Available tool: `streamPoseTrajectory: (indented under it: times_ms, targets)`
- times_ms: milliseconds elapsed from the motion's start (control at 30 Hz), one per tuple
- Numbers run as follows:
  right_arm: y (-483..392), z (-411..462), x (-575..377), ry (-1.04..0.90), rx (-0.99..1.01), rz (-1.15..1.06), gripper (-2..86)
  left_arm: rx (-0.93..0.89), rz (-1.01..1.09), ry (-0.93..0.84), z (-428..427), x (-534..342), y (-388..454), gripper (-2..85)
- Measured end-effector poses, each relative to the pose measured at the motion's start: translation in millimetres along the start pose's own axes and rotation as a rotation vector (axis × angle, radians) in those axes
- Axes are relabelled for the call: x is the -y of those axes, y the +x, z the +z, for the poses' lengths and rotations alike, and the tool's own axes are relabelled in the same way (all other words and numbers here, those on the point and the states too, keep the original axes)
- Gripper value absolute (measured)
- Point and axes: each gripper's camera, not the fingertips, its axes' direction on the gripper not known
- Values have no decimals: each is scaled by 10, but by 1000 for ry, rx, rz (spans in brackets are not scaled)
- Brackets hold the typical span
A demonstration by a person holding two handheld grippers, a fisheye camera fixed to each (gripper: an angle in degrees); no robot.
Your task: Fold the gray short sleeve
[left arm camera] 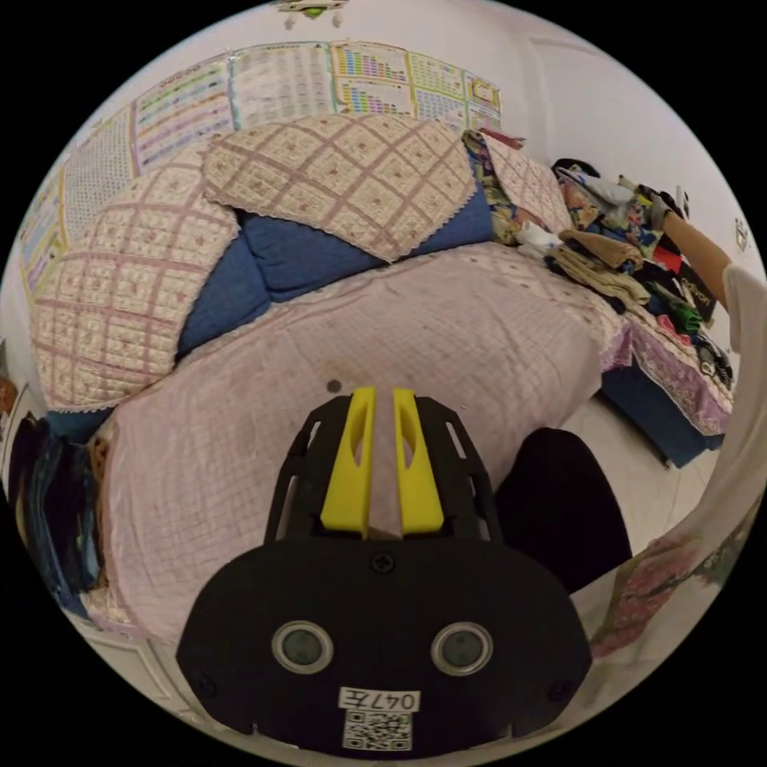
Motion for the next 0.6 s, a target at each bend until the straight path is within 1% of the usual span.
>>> streamPoseTrajectory:
  times_ms: [67,133,233,300,333,367,400,467,500,533,600]
  targets:
    - [497,134,-251,-77,-100,107,27,46,-28,-27,2,-168,-227,37]
    - [722,133,-467,-109,-131,131,46,58,-68,-47,4,-364,-467,32]
    - [754,-75,-646,-117,-167,91,73,51,-119,-60,-30,-693,-826,20]
    - [552,-384,-657,-54,-138,22,65,77,-118,-21,-180,-923,-1030,4]
    - [301,-665,-662,13,-98,-61,54,91,-113,2,-247,-981,-1071,0]
    - [-38,-981,-704,62,-39,-181,41,126,-101,61,-413,-1106,-1143,-4]
    - [-232,-1153,-754,85,-13,-248,34,169,-88,129,-592,-1245,-1202,-7]
    - [-1056,-1846,-1203,175,49,-534,18,235,-73,225,-842,-1490,-1280,-8]
    - [-1237,-1997,-1369,197,60,-588,16,268,-68,271,-971,-1669,-1335,-9]
    - [-1526,-2268,-1725,230,101,-632,12,280,-68,288,-1022,-1761,-1364,-9]
    - [-1813,-2611,-2292,226,243,-622,5,290,-90,321,-1142,-2144,-1511,-9]
